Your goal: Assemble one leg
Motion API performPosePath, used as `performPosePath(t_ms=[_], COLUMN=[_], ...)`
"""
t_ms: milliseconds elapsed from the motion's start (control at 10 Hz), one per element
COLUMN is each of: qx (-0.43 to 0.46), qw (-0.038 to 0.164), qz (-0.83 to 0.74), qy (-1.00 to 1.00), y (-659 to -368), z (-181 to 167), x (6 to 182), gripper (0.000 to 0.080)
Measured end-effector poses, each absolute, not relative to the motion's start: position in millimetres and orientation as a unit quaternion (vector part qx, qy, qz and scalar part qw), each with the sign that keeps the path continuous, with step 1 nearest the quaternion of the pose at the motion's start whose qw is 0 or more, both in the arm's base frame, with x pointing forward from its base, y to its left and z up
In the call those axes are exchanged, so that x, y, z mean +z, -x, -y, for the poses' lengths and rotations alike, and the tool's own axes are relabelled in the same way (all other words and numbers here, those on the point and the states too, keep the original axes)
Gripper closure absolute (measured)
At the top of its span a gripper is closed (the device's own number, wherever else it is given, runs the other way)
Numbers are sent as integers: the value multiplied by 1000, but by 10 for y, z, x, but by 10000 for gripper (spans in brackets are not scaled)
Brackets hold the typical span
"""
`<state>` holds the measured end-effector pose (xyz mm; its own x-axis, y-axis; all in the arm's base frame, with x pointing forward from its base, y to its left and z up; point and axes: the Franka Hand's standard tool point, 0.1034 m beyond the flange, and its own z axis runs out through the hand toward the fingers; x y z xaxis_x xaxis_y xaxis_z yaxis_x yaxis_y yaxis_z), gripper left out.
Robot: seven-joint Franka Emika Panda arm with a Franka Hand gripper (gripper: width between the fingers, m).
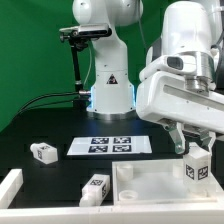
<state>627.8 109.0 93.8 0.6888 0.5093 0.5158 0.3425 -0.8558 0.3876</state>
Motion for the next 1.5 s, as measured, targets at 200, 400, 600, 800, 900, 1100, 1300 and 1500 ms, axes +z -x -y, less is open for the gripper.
performPosePath(t_ms=[200,400,600,800,900,1100,1300,1500], qx=[308,308,303,249,223,133,30,2], qw=[130,130,128,99,85,52,27,56], qz=[-234,-234,-233,-218,-207,-177,-134,-158], qy=[-913,-913,-915,-938,-949,-974,-990,-986], y=[-6271,-6269,-6261,-6232,-6281,-6395,-6421,-6574], z=[-1087,-1086,-1086,-1104,-1101,-1102,-1031,-1001], x=[907,903,892,1027,1106,1186,1240,1219], gripper=[479,198,160,152,152,150,150,150])
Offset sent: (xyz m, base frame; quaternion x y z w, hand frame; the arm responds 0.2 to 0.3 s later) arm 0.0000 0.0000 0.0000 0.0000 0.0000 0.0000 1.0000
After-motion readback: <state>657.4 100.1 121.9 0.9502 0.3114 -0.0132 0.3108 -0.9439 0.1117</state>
